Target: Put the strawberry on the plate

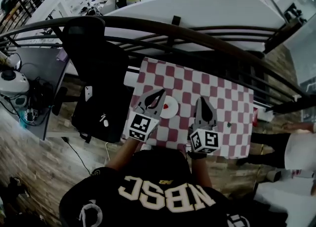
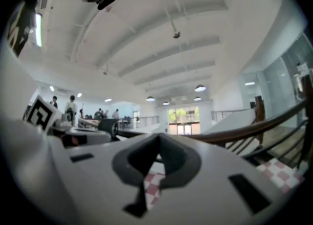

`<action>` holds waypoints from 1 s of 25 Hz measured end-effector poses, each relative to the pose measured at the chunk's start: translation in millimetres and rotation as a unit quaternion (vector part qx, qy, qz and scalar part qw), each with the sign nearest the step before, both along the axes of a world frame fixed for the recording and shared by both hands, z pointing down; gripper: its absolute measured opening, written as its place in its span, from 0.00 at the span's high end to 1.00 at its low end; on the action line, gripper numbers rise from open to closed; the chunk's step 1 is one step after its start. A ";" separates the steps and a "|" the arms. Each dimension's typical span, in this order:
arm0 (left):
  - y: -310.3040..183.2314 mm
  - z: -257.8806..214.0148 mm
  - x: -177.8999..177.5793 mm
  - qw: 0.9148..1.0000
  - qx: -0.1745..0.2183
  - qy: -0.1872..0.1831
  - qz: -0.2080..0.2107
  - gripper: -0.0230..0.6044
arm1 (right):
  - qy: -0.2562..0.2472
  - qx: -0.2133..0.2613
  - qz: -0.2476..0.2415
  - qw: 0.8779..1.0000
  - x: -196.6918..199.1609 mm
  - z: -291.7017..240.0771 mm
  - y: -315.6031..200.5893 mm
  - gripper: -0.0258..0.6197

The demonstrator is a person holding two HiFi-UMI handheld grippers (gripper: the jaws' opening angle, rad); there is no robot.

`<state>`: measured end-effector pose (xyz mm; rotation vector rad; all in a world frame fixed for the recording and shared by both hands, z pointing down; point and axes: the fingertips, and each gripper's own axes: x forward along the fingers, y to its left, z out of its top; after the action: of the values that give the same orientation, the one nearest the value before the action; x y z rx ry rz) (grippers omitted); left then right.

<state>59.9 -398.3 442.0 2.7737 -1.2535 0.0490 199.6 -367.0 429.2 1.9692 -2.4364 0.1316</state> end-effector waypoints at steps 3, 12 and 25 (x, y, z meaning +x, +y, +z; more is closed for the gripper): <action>9.3 -6.6 0.8 1.000 0.007 0.007 -0.002 0.95 | 0.007 0.006 0.020 1.000 -6.7 -8.0 9.2 0.93; 18.7 -16.5 -0.3 1.000 0.023 0.009 -0.009 0.95 | 0.017 0.002 -0.022 1.000 -51.5 -6.4 7.6 0.93; 26.2 -12.6 -13.5 1.000 0.011 0.001 -0.016 0.95 | -0.026 -0.025 -0.019 0.999 -60.7 8.0 16.8 0.93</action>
<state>46.4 -372.1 429.4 2.7708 -1.3049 0.0294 138.9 -350.2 437.2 1.9221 -2.4749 0.2438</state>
